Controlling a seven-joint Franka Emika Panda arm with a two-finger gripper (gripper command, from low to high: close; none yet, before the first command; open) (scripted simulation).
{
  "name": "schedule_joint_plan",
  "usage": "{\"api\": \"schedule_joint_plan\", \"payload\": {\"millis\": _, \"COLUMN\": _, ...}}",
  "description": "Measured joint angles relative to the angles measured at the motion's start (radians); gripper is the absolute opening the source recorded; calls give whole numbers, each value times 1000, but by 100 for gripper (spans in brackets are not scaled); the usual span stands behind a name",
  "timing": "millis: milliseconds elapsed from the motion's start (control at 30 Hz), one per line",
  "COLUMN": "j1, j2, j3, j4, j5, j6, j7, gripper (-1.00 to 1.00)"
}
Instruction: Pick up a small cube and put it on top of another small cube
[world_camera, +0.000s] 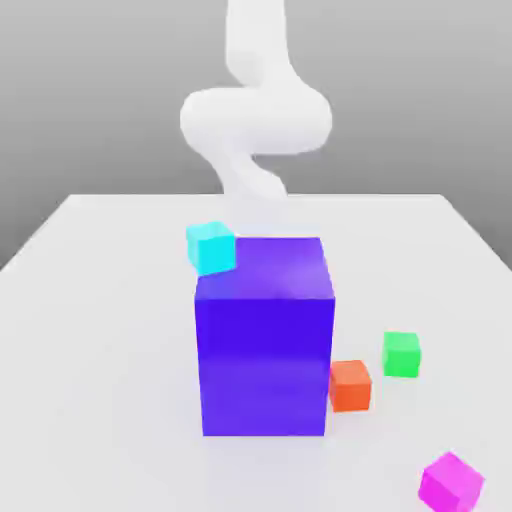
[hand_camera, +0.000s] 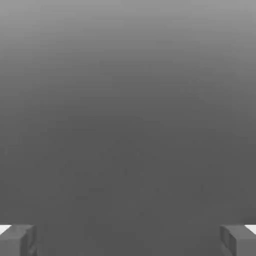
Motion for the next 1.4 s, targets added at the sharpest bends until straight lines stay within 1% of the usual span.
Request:
{"api": "schedule_joint_plan", "payload": {"millis": 600, "j1": 95, "j2": 659, "j3": 152, "j4": 3, "j5": -103, "j6": 196, "j7": -27, "gripper": 0}}
{"api": "schedule_joint_plan", "payload": {"millis": 967, "j1": 188, "j2": 1056, "j3": 195, "j4": 7, "j5": -159, "j6": 319, "j7": -47, "gripper": 0}}
{"api": "schedule_joint_plan", "payload": {"millis": 1100, "j1": 230, "j2": 1202, "j3": 154, "j4": 34, "j5": -204, "j6": 418, "j7": -18, "gripper": 0}}
{"api": "schedule_joint_plan", "payload": {"millis": 1133, "j1": 238, "j2": 1227, "j3": 144, "j4": 40, "j5": -213, "j6": 438, "j7": -11, "gripper": -100}}
{"api": "schedule_joint_plan", "payload": {"millis": 1333, "j1": 241, "j2": 1240, "j3": 140, "j4": 43, "j5": -218, "j6": 447, "j7": -7, "gripper": -100}}
{"api": "schedule_joint_plan", "payload": {"millis": 1400, "j1": 231, "j2": 1205, "j3": 153, "j4": 35, "j5": -204, "j6": 420, "j7": -17, "gripper": -100}}
